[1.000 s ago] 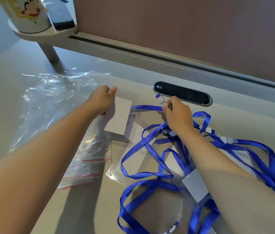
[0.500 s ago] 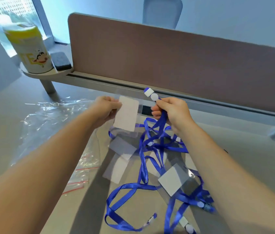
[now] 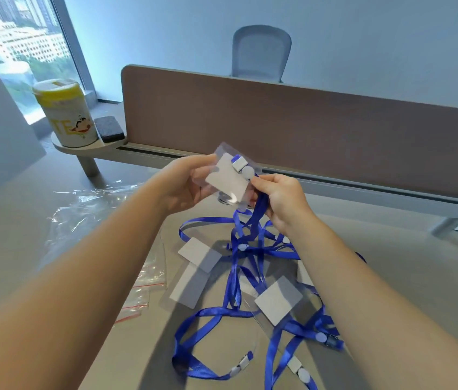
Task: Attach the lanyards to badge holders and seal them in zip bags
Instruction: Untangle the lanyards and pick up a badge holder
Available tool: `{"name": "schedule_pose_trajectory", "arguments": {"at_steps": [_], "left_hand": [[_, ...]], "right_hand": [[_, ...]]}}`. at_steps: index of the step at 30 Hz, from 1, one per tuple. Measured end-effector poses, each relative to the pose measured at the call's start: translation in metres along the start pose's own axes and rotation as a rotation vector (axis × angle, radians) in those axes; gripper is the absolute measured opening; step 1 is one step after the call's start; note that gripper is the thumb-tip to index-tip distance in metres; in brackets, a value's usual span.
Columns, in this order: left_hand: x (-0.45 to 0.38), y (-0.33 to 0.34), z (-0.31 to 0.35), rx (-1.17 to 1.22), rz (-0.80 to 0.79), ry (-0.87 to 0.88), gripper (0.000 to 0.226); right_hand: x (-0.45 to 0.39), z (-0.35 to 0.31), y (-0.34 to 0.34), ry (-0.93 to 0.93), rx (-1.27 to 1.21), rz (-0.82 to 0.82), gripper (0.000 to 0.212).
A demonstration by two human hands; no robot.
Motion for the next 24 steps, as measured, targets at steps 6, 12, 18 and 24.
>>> {"name": "schedule_pose_trajectory", "arguments": {"at_steps": [6,12,18,24], "left_hand": [[0.0,0.019,-0.018,0.073,0.001,0.106,0.019],[-0.01,0.019,-0.024,-0.072,0.072,0.118,0.018],[-0.018,0.025,-0.025,-0.137,0.178,0.194,0.01],[-0.027,0.006,-0.007,0.024,0.371,0.346,0.009]], "right_hand": [[0.003,-0.001,-0.001,0.0,0.12,0.042,0.018],[0.003,-0.001,0.0,-0.002,0.423,-0.003,0.021],[-0.001,0.004,0.01,0.017,0.437,-0.062,0.024],[0.0,0.004,0.005,-0.022,0.347,-0.132,0.026]]}}
Point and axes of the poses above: each hand's wrist, its own x-axis away from the middle knuckle, its own y-axis out of the palm, z = x × y, the point moved 1 cm from there along -x, towards the middle knuckle, and after that the axes turned 11 degrees about -z, right-handed, at the moved point
